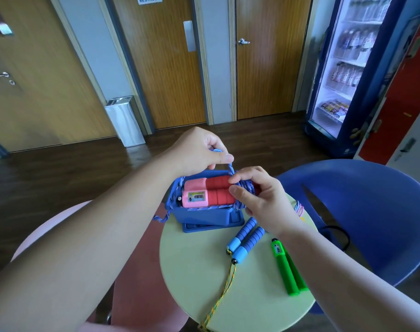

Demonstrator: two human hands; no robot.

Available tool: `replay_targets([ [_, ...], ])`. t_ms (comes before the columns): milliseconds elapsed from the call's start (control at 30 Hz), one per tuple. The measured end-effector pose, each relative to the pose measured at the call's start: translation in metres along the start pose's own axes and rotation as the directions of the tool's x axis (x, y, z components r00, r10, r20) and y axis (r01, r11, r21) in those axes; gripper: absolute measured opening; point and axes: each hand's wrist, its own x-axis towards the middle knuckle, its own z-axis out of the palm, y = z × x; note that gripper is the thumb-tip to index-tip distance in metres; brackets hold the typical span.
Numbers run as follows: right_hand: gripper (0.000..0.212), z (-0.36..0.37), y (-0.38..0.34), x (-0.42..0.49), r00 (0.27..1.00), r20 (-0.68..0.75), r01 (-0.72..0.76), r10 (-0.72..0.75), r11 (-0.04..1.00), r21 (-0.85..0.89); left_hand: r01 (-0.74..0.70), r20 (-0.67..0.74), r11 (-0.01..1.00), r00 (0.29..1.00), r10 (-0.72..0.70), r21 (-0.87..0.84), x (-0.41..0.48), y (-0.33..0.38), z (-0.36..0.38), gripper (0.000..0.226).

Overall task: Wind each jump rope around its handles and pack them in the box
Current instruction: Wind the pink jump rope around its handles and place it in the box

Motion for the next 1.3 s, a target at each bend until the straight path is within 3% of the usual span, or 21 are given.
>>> replay_targets([
  [100, 0.022, -0.001, 0.000, -0.003, 1.000, -0.009, -0.005, 0.005, 1.000, 0.030, -0.020, 0.052, 0.999, 0.998, 0.021, -0.028, 0.004, -0.007, -0.002, 0.018],
  [167, 0.023, -0.003, -0.001, -0.006, 0.998, -0.038, -0.052, 0.058, 0.989, 0.141, -0.010, 0.094, 0.995, 0.995, 0.019, -0.098, 0.006, -0.019, -0.003, 0.014],
  [300, 0.009, -0.008, -0.004, -0.010, 0.976, -0.081, -0.165, 0.202, 0.929, 0.331, 0.155, 0.143, 0.952, 0.982, -0.120, -0.266, 0.005, -0.069, 0.001, 0.003],
  [433, 0.013, -0.010, -0.009, -0.005, 0.970, -0.132, -0.117, 0.206, 0.864, 0.490, 0.303, 0.172, 0.821, 0.953, -0.250, -0.484, -0.016, -0.104, 0.039, 0.011],
  [533, 0.016, -0.006, -0.007, 0.003, 0.960, -0.177, -0.102, 0.219, 0.856, 0.507, 0.256, 0.115, 0.828, 0.967, -0.229, -0.499, -0.037, -0.106, 0.080, 0.012],
  [733, 0.013, -0.010, 0.014, 0.013, 0.926, -0.280, -0.137, 0.252, 0.917, 0.374, 0.230, 0.170, 0.861, 0.971, -0.170, -0.453, -0.075, -0.073, 0.109, 0.020],
  [900, 0.024, -0.013, 0.034, 0.015, 0.934, -0.332, -0.119, 0.131, 0.991, 0.058, 0.195, 0.087, 0.877, 0.981, -0.175, -0.438, -0.085, -0.052, 0.077, 0.025],
  [1000, 0.029, -0.008, 0.041, 0.015, 0.961, -0.274, -0.061, 0.024, 0.990, -0.129, 0.119, -0.028, 0.938, 0.990, -0.136, -0.326, -0.079, -0.047, 0.057, 0.023],
  [1100, 0.030, -0.001, 0.044, 0.015, 0.977, -0.215, -0.065, 0.013, 0.970, -0.236, 0.080, -0.128, 0.981, 0.986, -0.103, -0.177, -0.070, -0.051, 0.038, 0.027],
  [1200, 0.026, 0.004, 0.043, 0.016, 0.988, -0.155, -0.049, -0.007, 0.934, -0.353, 0.083, -0.128, 0.995, 0.988, -0.090, -0.060, -0.064, -0.041, 0.032, 0.035],
  [1300, 0.041, 0.012, 0.041, 0.018, 0.998, -0.060, -0.028, 0.002, 0.903, -0.428, 0.062, -0.078, 0.995, 0.995, -0.068, -0.080, -0.056, -0.030, 0.035, 0.037],
])
